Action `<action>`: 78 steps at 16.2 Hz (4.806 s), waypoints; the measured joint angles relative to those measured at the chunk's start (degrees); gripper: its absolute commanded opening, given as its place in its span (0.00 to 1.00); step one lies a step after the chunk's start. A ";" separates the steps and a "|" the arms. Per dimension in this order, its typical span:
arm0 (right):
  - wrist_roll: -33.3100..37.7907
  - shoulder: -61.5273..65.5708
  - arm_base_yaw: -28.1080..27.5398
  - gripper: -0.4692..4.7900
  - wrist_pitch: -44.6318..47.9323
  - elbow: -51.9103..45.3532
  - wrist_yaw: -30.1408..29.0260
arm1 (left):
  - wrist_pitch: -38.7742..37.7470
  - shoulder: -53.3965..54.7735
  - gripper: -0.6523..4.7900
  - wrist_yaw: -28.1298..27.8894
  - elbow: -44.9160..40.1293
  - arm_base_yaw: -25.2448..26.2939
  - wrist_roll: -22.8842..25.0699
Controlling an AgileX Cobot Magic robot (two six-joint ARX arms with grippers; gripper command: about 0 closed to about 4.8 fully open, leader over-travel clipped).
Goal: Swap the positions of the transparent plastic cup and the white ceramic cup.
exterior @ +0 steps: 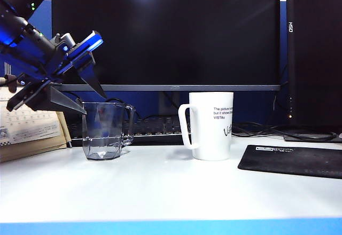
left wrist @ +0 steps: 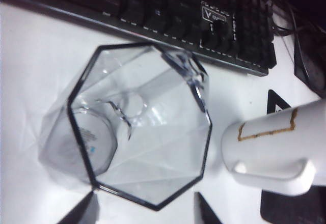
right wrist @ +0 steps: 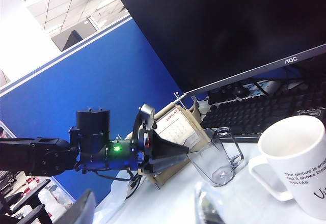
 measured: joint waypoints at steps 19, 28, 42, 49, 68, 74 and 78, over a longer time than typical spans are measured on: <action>0.33 -0.07 0.00 0.57 0.04 0.00 -0.20 | 1.90 0.96 0.57 -9.55 1.42 0.02 1.33; 0.42 -0.09 0.00 0.57 0.00 0.00 -0.22 | 1.14 5.99 0.57 -11.58 6.80 0.04 1.68; 0.44 -0.09 -0.02 0.57 0.02 0.00 -0.11 | -4.70 8.94 0.11 -11.96 7.48 0.02 4.59; -2.82 -0.04 -0.11 0.57 -8.48 -0.11 -2.93 | -7.32 8.87 0.11 -8.79 7.45 0.07 8.48; -26.34 64.89 28.94 0.61 14.38 16.00 14.86 | -28.52 -16.04 0.11 -2.54 7.61 0.04 24.72; -32.26 67.47 28.72 0.61 12.26 19.43 23.32 | -31.39 -16.24 0.11 -2.54 7.61 0.02 25.33; -35.43 67.95 28.57 0.62 11.89 19.41 27.19 | -32.37 -16.24 0.11 -2.51 7.61 0.02 25.35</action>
